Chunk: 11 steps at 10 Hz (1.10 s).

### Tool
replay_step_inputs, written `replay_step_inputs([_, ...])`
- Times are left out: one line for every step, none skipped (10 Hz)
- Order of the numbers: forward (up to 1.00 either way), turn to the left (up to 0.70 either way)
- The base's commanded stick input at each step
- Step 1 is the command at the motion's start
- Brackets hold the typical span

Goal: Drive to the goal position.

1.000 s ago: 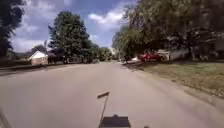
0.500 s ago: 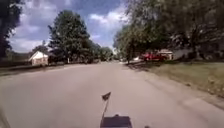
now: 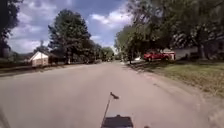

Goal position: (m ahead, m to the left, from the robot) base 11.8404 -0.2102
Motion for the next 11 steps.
replay_step_inputs([1.00, -0.23])
replay_step_inputs([1.00, -0.01])
replay_step_inputs([1.00, 0.00])
replay_step_inputs([1.00, 0.00])
replay_step_inputs([1.00, 0.00])
replay_step_inputs([1.00, 0.00])
replay_step_inputs([1.00, 0.00])
replay_step_inputs([1.00, 0.00])
replay_step_inputs([1.00, 0.00])
replay_step_inputs([1.00, 0.00])
replay_step_inputs([1.00, 0.00])
